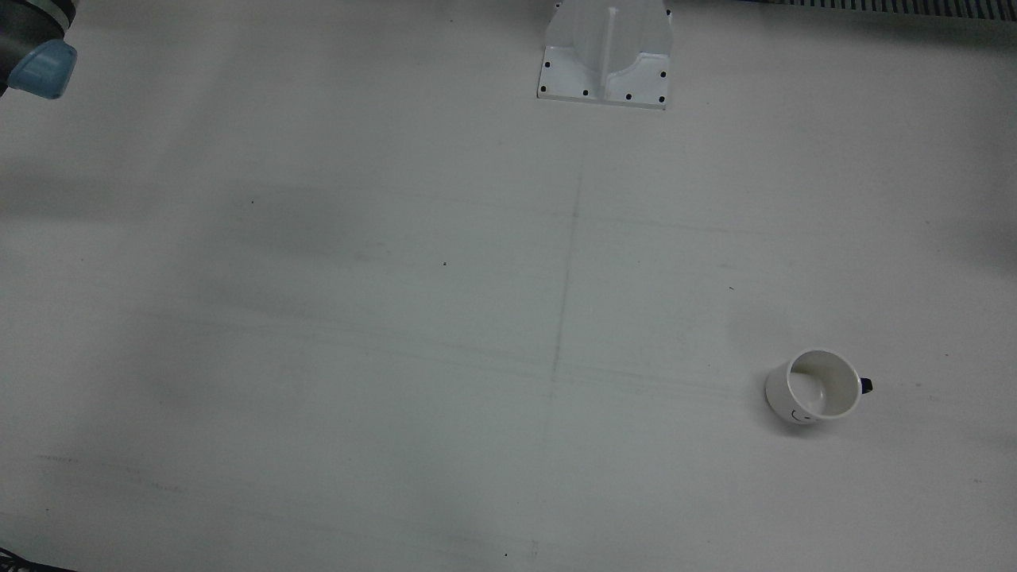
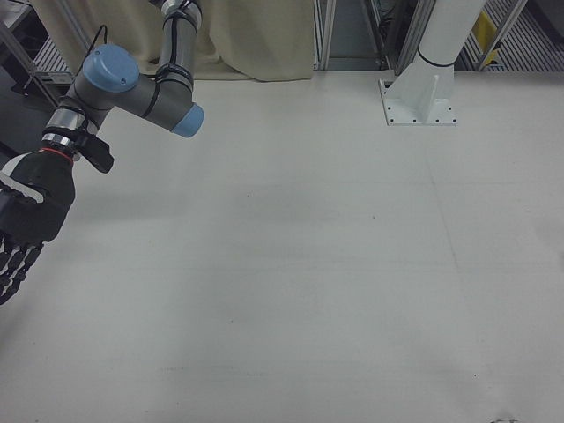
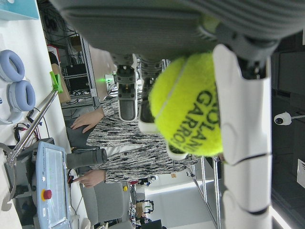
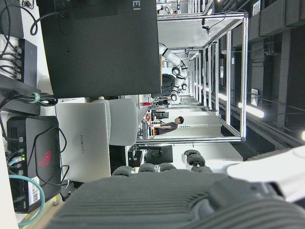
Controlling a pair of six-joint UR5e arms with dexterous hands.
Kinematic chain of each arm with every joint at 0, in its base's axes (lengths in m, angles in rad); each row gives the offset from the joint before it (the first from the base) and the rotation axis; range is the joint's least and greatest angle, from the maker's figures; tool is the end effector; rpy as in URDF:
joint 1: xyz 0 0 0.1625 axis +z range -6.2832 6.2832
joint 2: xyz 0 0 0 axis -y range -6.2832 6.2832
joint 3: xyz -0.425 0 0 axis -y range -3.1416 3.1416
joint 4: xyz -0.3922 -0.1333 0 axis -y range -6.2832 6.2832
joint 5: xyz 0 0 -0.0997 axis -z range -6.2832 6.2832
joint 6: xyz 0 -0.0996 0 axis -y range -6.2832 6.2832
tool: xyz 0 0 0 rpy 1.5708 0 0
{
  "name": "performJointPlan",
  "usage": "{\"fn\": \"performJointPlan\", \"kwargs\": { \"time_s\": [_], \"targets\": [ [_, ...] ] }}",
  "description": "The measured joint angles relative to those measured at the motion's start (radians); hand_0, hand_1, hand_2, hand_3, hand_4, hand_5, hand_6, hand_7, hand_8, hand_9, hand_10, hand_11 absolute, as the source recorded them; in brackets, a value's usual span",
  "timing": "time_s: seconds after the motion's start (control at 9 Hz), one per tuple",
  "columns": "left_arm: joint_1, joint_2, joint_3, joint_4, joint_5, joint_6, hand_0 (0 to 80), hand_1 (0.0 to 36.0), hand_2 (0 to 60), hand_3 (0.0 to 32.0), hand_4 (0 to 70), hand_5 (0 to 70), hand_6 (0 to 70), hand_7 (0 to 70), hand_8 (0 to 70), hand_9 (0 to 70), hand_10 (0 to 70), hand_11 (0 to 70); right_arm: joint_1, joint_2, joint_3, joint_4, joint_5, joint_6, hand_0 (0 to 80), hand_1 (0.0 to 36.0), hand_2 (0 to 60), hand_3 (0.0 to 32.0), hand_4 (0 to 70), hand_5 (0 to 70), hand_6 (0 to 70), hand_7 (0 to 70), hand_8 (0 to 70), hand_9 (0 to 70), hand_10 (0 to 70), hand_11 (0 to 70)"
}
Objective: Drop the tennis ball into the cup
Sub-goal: 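Move the left hand holding the yellow tennis ball above the white mug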
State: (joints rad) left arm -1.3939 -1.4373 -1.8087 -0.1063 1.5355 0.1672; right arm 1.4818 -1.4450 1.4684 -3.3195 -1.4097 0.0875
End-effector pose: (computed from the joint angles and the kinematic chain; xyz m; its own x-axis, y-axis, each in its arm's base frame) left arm -0.0552 -0.4687 0.6195 -0.9822 -0.1057 -0.1555 0.1284 0.2266 -0.9655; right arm 0.1018 -0.5384 0.6886 -0.9946 -0.0833 -0.0618 0.0735 -0.1466 -0.9865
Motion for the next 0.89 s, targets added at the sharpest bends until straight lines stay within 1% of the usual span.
{"fn": "performJointPlan", "kwargs": {
  "time_s": [0.22, 0.44, 0.56, 0.67, 0.78, 0.89],
  "targets": [
    [0.000, 0.000, 0.000, 0.002, 0.000, 0.000, 60.0, 16.8, 8.5, 0.0, 28.4, 24.4, 70.0, 70.0, 47.5, 61.1, 19.4, 29.7, 0.000, 0.000, 0.000, 0.000, 0.000, 0.000, 0.0, 0.0, 0.0, 0.0, 0.0, 0.0, 0.0, 0.0, 0.0, 0.0, 0.0, 0.0],
    [0.001, 0.001, 0.000, 0.002, 0.000, 0.000, 58.7, 15.8, 11.0, 0.0, 27.7, 25.6, 70.0, 70.0, 46.8, 60.2, 19.2, 29.4, 0.000, 0.000, 0.000, 0.000, 0.000, 0.000, 0.0, 0.0, 0.0, 0.0, 0.0, 0.0, 0.0, 0.0, 0.0, 0.0, 0.0, 0.0],
    [0.004, 0.001, -0.006, 0.000, 0.000, 0.001, 58.6, 16.2, 11.5, 0.0, 28.5, 24.7, 70.0, 70.0, 46.4, 59.6, 18.9, 28.9, 0.000, 0.000, 0.001, 0.000, 0.000, 0.000, 0.0, 0.0, 0.0, 0.0, 0.0, 0.0, 0.0, 0.0, 0.0, 0.0, 0.0, 0.0],
    [0.027, 0.000, -0.020, 0.004, 0.001, 0.004, 57.4, 15.7, 11.8, 0.0, 27.9, 24.0, 70.0, 70.0, 45.9, 59.0, 18.6, 28.3, 0.000, 0.000, 0.001, 0.000, 0.000, 0.000, 0.0, 0.0, 0.0, 0.0, 0.0, 0.0, 0.0, 0.0, 0.0, 0.0, 0.0, 0.0],
    [0.081, -0.004, -0.040, 0.018, 0.000, 0.008, 56.7, 15.1, 11.5, 0.0, 27.2, 23.9, 70.0, 70.0, 46.1, 59.2, 18.9, 28.7, 0.000, 0.000, 0.001, 0.000, 0.000, 0.000, 0.0, 0.0, 0.0, 0.0, 0.0, 0.0, 0.0, 0.0, 0.0, 0.0, 0.0, 0.0],
    [0.142, -0.016, -0.050, 0.031, -0.002, 0.013, 54.6, 13.4, 11.6, 0.0, 28.8, 22.3, 70.0, 70.0, 46.2, 59.5, 18.9, 28.5, 0.000, 0.000, 0.001, 0.000, 0.000, 0.000, 0.0, 0.0, 0.0, 0.0, 0.0, 0.0, 0.0, 0.0, 0.0, 0.0, 0.0, 0.0]
  ]
}}
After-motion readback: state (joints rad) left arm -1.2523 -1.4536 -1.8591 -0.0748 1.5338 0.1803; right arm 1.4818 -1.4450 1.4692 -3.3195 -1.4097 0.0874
